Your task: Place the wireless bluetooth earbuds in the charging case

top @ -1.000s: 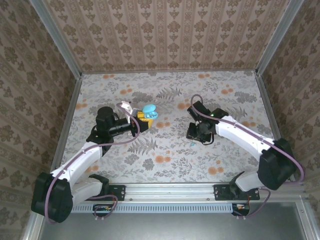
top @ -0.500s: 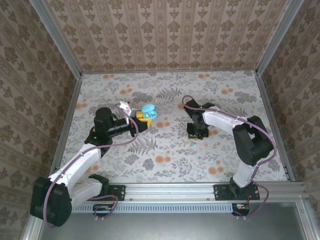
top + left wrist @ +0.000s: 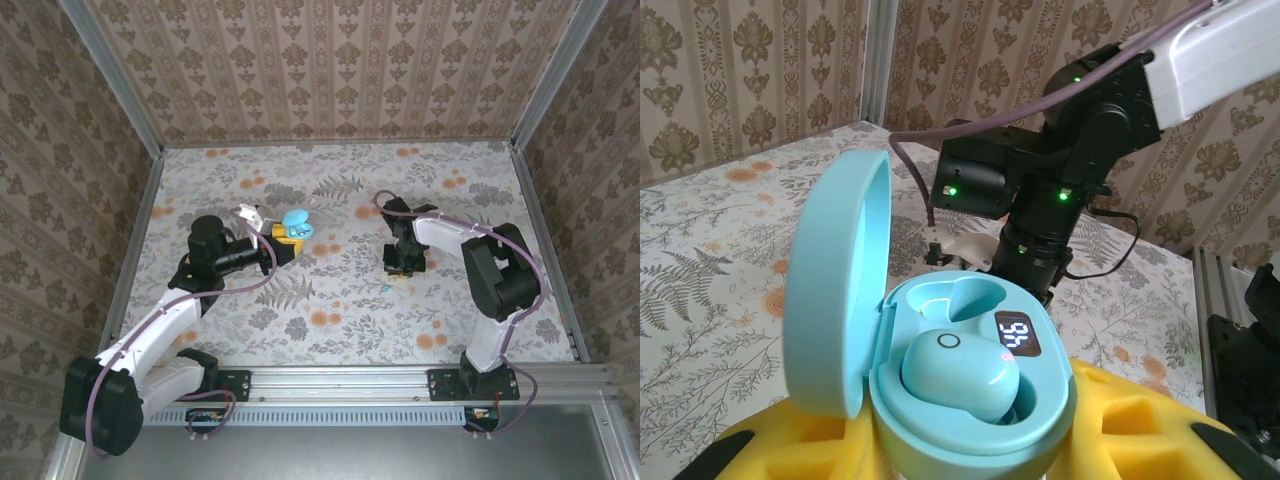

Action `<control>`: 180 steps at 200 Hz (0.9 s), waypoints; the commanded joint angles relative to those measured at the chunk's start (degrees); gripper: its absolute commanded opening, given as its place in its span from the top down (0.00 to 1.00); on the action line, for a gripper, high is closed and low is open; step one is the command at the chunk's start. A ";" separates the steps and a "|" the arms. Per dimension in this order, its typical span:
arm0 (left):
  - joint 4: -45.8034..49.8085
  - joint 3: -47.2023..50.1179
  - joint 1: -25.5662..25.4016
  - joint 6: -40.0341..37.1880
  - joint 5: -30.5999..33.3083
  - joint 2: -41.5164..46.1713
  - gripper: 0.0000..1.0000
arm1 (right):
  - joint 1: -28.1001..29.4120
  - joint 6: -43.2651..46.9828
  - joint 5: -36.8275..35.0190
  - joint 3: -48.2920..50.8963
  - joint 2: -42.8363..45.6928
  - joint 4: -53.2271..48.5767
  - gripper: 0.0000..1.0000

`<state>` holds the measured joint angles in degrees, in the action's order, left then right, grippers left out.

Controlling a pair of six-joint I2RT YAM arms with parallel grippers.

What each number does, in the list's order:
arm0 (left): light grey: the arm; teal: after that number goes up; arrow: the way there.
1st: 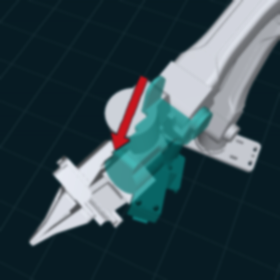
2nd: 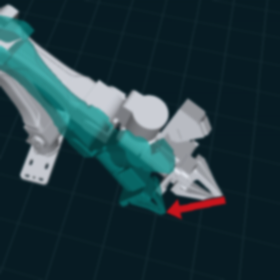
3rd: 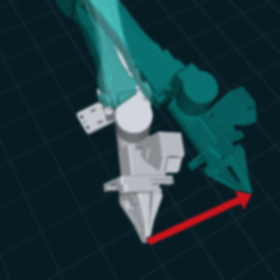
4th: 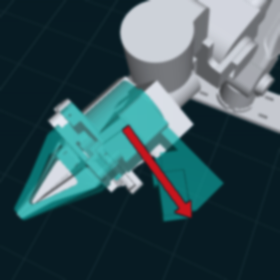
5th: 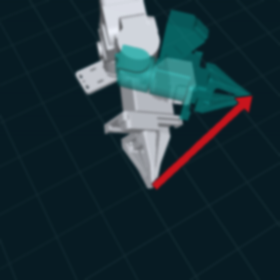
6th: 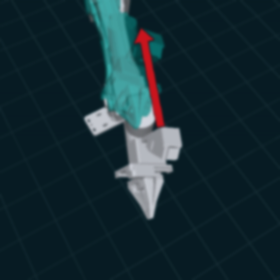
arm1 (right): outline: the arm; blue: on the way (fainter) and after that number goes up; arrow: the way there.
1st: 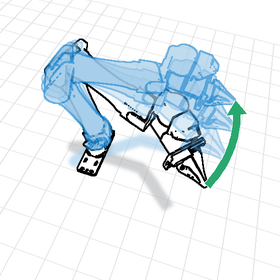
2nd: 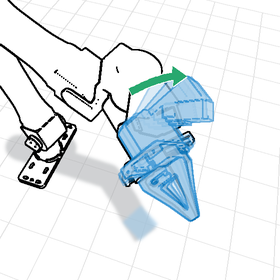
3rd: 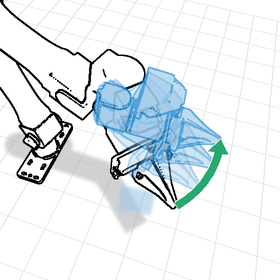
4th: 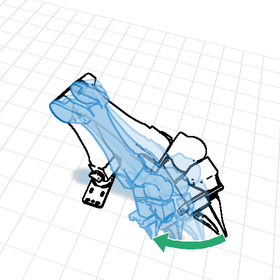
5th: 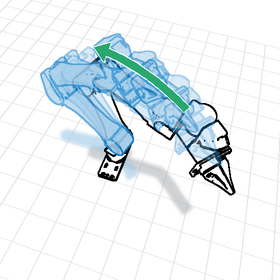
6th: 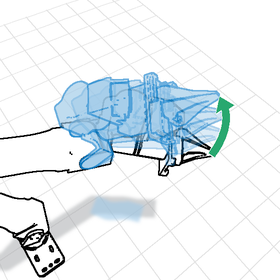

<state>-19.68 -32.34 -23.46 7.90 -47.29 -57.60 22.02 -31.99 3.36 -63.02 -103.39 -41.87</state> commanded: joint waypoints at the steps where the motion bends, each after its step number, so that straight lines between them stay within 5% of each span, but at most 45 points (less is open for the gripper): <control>1: -0.60 -0.12 0.35 -1.31 -0.04 0.43 0.92 | 0.82 -2.97 4.86 5.96 0.70 -0.28 0.89; 180: -1.37 -0.09 0.28 -1.22 -1.12 0.51 0.92 | 6.57 -12.40 7.10 15.75 11.62 -3.51 0.88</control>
<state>-19.73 -32.32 -23.49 7.70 -47.35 -58.13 28.03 -42.81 9.30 -49.10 -92.07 -39.51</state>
